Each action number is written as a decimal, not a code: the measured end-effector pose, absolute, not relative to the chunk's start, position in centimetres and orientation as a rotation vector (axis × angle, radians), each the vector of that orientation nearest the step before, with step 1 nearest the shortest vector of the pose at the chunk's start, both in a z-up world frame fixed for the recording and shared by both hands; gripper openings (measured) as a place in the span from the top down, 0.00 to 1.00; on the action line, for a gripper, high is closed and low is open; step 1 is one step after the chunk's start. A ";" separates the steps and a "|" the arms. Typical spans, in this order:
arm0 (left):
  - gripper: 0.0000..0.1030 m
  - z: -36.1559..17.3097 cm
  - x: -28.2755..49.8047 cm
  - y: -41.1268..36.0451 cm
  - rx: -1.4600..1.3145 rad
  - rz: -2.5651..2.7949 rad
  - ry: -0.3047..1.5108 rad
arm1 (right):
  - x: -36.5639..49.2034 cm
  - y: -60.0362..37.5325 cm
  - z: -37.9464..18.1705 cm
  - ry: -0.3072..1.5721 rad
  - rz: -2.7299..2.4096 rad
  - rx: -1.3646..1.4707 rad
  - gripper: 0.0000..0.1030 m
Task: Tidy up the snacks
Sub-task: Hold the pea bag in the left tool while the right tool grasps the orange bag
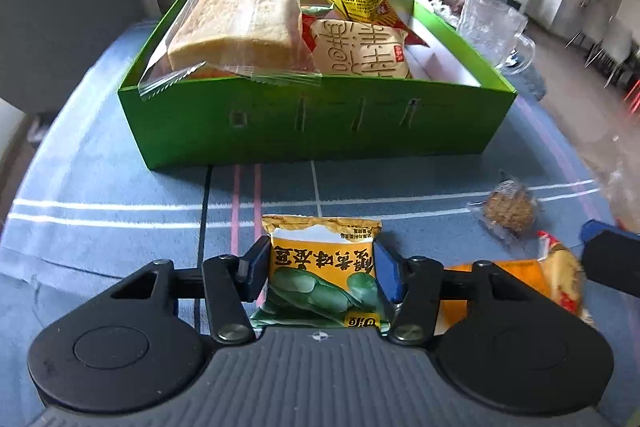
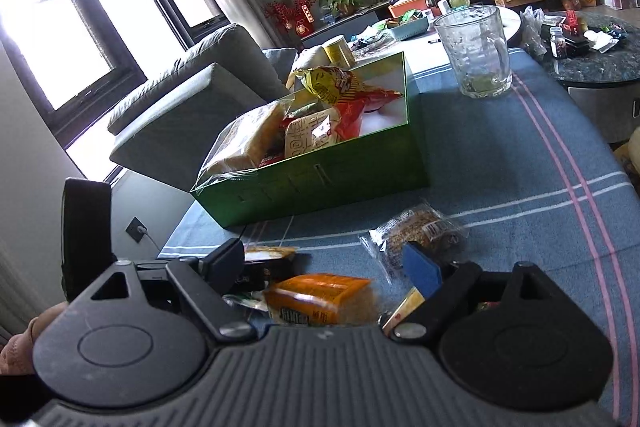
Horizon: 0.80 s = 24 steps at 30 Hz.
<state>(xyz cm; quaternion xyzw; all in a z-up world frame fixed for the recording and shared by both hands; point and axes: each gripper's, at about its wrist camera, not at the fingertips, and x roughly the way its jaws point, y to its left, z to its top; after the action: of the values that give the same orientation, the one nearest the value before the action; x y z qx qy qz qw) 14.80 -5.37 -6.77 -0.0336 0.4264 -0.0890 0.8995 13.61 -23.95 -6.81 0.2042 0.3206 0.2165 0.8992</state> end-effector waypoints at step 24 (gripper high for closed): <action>0.51 -3.7 11.5 -1.7 -0.074 -0.261 0.746 | 13.6 -23.4 -7.1 0.721 0.458 0.276 0.24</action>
<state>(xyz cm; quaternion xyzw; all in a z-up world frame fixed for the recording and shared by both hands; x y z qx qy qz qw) 11.47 -1.71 -3.71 -0.0363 0.3633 -0.1270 0.9223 13.56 -23.39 -7.12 0.1336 0.3486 0.2216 0.9009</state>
